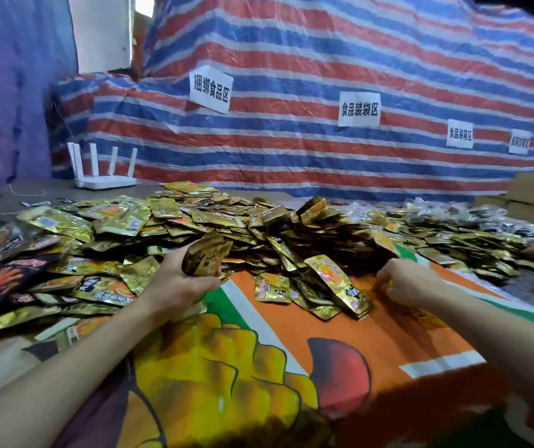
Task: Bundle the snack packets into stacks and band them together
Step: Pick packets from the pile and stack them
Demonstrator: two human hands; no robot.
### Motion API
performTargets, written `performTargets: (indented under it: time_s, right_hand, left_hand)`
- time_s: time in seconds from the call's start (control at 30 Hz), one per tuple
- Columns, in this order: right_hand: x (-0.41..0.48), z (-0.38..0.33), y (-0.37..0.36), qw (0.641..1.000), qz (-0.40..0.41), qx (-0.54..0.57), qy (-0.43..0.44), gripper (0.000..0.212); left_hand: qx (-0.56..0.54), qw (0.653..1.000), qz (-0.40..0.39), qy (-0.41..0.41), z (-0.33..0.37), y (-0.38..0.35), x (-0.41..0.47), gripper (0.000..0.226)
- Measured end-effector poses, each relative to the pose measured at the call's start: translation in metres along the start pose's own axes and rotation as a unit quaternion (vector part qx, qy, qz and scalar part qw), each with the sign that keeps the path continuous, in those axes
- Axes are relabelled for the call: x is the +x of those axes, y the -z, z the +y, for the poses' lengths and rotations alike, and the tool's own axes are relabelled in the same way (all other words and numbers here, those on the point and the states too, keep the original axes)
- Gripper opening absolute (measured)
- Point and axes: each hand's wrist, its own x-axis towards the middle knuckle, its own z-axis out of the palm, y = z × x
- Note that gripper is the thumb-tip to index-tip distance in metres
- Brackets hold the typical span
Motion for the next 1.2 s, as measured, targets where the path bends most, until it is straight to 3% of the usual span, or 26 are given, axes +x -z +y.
performTargets:
  time_s: [0.13, 0.43, 0.67, 0.87, 0.97, 1.07, 1.2]
  right_hand:
    - [0.005, 0.003, -0.002, 0.999, 0.039, -0.009, -0.012, 0.029]
    - [0.012, 0.015, 0.027, 0.987, 0.106, 0.108, -0.06, 0.009]
    - [0.017, -0.006, 0.048, 0.981, 0.135, 0.139, -0.033, 0.018]
    - [0.019, -0.011, 0.047, 0.984, 0.133, 0.1, -0.055, 0.014]
    - [0.018, -0.008, 0.047, 0.983, 0.148, 0.078, -0.069, 0.008]
    - [0.018, -0.02, 0.051, 0.972, 0.145, 0.182, -0.01, 0.006]
    - [0.007, -0.085, 0.063, 0.892, 0.06, 0.434, 0.111, 0.007]
  left_hand:
    - [-0.006, 1.0, 0.004, 0.007, 0.0, 0.0, 0.001, 0.041]
    - [-0.026, 0.999, 0.015, 0.019, -0.003, 0.006, 0.006, 0.031]
    - [-0.086, 0.993, 0.033, 0.075, -0.004, 0.015, 0.012, 0.019]
    - [-0.099, 0.987, 0.016, 0.127, -0.01, 0.016, 0.01, 0.071]
    - [-0.104, 0.986, 0.019, 0.129, -0.006, 0.014, 0.009, 0.08]
    - [-0.128, 0.98, 0.017, 0.148, 0.001, 0.014, 0.007, 0.072]
    - [-0.162, 0.973, 0.016, 0.165, 0.01, 0.016, 0.008, 0.051]
